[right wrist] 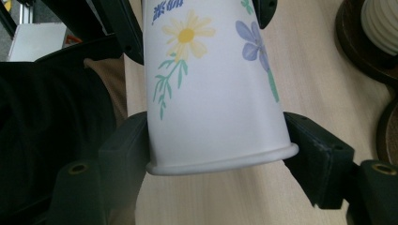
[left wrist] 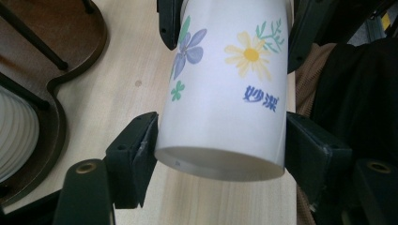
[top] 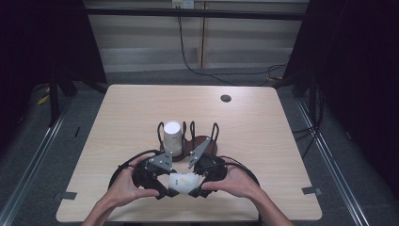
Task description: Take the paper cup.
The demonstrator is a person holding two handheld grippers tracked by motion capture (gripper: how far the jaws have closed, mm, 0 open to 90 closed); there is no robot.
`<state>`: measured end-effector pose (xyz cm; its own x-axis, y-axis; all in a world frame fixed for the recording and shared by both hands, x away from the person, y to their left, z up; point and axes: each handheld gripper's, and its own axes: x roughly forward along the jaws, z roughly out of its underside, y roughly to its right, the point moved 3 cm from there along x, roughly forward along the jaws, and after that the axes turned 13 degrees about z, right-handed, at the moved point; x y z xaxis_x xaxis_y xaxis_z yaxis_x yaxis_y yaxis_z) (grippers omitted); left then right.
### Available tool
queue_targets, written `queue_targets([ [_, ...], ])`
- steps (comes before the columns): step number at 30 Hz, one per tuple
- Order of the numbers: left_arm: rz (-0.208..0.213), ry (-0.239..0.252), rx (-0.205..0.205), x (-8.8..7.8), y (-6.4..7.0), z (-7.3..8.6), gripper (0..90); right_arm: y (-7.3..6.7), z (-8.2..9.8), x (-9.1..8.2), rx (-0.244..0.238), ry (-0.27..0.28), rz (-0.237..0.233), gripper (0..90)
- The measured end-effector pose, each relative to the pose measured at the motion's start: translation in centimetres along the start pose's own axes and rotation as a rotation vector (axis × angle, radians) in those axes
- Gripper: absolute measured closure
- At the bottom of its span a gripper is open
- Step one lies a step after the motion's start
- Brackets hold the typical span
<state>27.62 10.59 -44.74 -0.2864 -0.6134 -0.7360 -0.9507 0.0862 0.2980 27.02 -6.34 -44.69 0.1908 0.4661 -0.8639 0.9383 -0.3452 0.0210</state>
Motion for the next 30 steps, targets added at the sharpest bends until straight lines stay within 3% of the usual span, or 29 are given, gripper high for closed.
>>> queue_targets([
  [6, 0.015, -0.003, 0.003, -0.1, 0.1, 0.0, 34.1, -0.1, 0.2, 0.2, 0.002, 0.012, -0.016, 27.4],
  [11, 0.023, 0.028, 0.015, -0.4, 0.1, 0.0, 36.5, 0.1, 0.4, 0.0, 0.019, 0.039, -0.016, 25.1],
  [12, 0.020, 0.042, 0.008, -0.5, 0.2, -0.1, 36.9, 0.2, 0.4, -0.2, 0.022, 0.063, -0.010, 23.9],
  [20, 0.013, 0.065, -0.002, -0.9, 0.2, -0.1, 36.8, 0.3, 0.3, -0.7, 0.051, 0.104, -0.006, 14.6],
  [30, -0.016, 0.096, -0.009, -1.3, -0.1, 0.0, 36.8, 1.1, 0.9, -1.8, 0.107, 0.211, 0.021, 14.2],
])
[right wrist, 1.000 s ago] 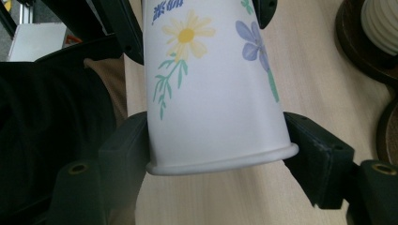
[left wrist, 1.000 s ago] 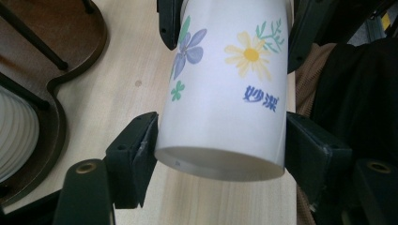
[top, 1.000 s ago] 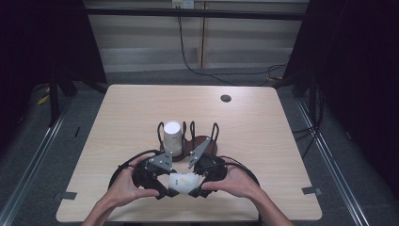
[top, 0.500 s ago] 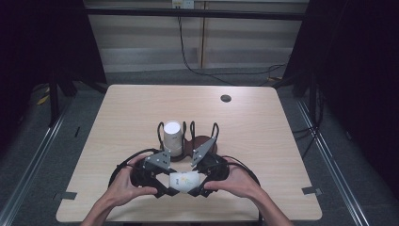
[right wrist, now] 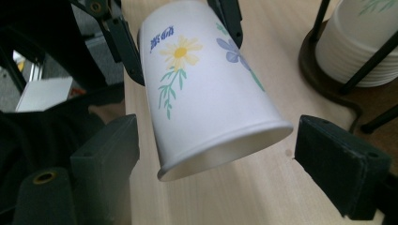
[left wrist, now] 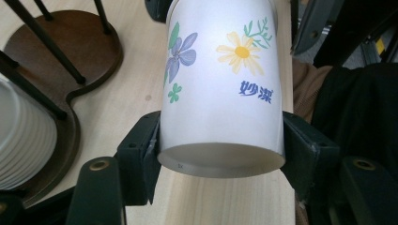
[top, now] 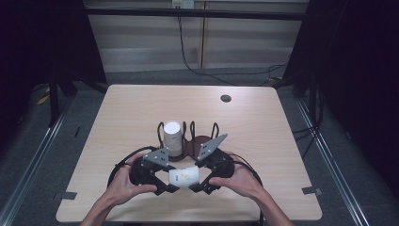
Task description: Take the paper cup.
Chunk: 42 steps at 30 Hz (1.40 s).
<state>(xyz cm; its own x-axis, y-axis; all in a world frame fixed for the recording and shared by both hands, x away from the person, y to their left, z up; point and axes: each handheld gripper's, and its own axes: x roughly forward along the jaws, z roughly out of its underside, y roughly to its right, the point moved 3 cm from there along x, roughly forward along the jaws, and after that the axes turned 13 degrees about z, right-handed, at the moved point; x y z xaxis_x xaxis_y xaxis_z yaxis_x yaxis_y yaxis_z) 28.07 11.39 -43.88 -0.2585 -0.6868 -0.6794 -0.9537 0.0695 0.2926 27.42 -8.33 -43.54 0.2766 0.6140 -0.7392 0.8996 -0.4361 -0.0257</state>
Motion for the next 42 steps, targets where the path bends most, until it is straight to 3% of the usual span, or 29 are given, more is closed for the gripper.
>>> queue_targets([
  [22, -0.006, 0.049, -0.016, -0.4, -0.3, 1.1, 36.7, 0.6, 1.8, -0.9, 0.099, 0.127, 0.040, 14.6],
  [28, -0.027, 0.068, -0.006, -0.6, -0.1, 1.2, 36.6, 0.8, 2.1, -1.4, 0.130, 0.169, 0.028, 14.6],
  [35, -0.040, 0.130, 0.001, -1.3, 0.1, 1.2, 36.7, 1.0, 2.0, -1.8, 0.156, 0.237, 0.034, 14.6],
  [38, -0.038, 0.173, -0.005, -1.5, 0.1, 1.1, 36.6, 1.0, 2.0, -1.8, 0.162, 0.251, 0.031, 14.6],
  [42, -0.036, 0.193, 0.005, -1.6, 0.2, 1.0, 36.6, 0.8, 1.9, -2.0, 0.165, 0.270, 0.016, 13.5],
])
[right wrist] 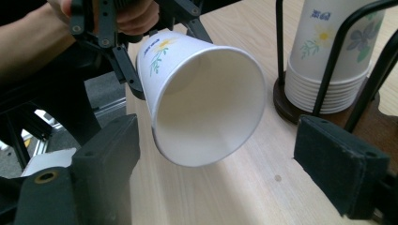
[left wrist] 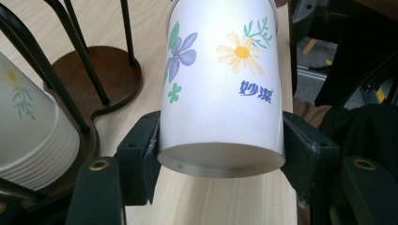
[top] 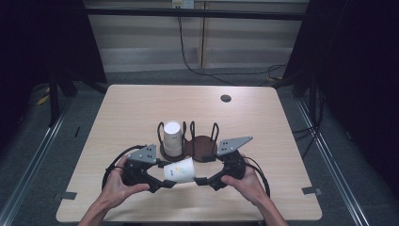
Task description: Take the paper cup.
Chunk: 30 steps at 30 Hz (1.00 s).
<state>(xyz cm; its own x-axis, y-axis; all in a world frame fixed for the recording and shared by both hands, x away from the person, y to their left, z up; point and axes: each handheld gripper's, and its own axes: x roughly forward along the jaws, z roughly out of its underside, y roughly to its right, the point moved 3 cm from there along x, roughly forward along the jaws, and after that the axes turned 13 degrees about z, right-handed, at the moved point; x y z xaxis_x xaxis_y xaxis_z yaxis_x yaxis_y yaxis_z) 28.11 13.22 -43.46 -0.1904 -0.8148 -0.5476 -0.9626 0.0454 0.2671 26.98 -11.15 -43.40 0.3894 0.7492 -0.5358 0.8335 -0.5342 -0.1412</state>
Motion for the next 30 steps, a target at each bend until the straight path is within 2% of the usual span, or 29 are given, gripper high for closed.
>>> queue_targets([
  [5, 0.004, 0.059, -0.001, -0.16, 0.21, -0.21, 36.7, -0.18, -0.10, -0.18, -0.001, 0.031, -0.018, 13.5],
  [9, 0.004, 0.082, 0.003, -0.17, 0.29, -0.28, 36.7, -0.21, -0.17, -0.34, 0.004, 0.058, -0.037, 13.3],
  [12, 0.012, 0.104, 0.012, -0.15, 0.33, -0.33, 36.8, -0.17, -0.17, -0.40, 0.015, 0.071, -0.028, 13.4],
  [21, 0.023, 0.133, 0.035, 0.16, 0.56, -0.51, 36.7, -0.16, -0.30, -0.65, 0.038, 0.137, -0.037, 13.6],
  [30, 0.040, 0.157, 0.062, 0.44, 0.70, -0.74, 36.8, -0.41, -0.56, -0.23, 0.037, 0.140, -0.056, 15.4],
])
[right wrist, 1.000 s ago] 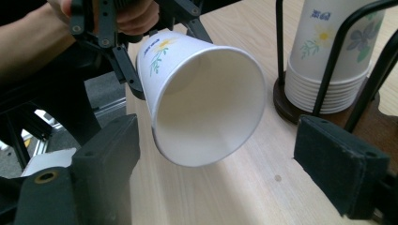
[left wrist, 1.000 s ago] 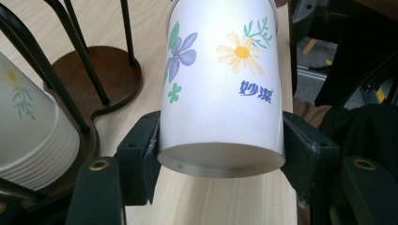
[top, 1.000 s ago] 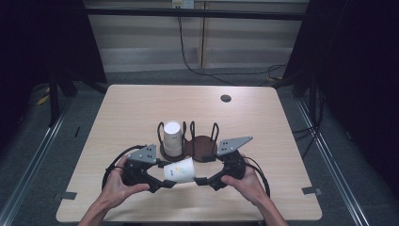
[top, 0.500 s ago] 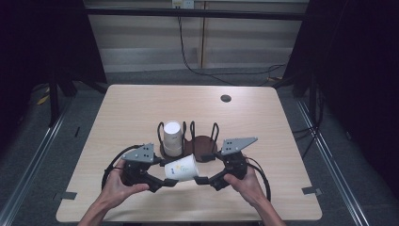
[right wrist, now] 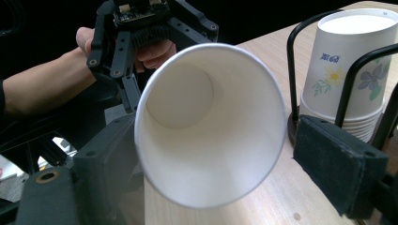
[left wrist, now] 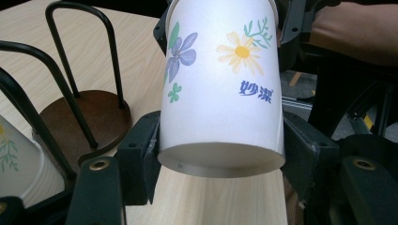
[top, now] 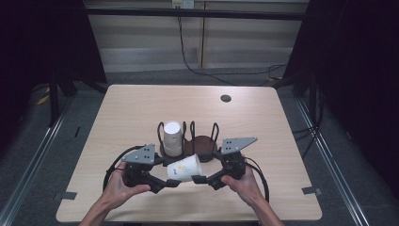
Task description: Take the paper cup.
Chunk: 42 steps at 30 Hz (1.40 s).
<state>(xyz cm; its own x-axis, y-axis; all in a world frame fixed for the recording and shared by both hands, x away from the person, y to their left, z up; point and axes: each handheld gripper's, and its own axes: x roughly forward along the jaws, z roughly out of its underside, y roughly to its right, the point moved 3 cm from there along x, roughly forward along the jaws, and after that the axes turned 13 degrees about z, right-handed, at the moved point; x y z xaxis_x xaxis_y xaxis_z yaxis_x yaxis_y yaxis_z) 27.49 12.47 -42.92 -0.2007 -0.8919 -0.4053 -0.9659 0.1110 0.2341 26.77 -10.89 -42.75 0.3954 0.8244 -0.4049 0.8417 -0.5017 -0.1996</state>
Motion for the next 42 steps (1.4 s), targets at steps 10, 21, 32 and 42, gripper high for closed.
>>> queue_targets([
  [10, 0.012, 0.010, -0.005, 0.15, -0.05, 0.01, 36.7, 0.08, -0.08, 0.43, 0.011, 0.004, -0.053, 21.4],
  [21, 0.019, 0.018, -0.013, 0.16, -0.33, 0.34, 36.8, 0.39, -0.16, 0.44, 0.023, 0.005, -0.077, 26.1],
  [32, 0.026, 0.024, -0.031, 0.25, -0.40, 0.70, 36.4, 0.66, -0.26, 0.58, 0.032, -0.011, -0.096, 28.2],
  [42, 0.031, 0.030, -0.060, 0.20, -0.34, 0.64, 29.8, 0.52, -0.35, 0.59, 0.034, -0.012, -0.096, 28.7],
])
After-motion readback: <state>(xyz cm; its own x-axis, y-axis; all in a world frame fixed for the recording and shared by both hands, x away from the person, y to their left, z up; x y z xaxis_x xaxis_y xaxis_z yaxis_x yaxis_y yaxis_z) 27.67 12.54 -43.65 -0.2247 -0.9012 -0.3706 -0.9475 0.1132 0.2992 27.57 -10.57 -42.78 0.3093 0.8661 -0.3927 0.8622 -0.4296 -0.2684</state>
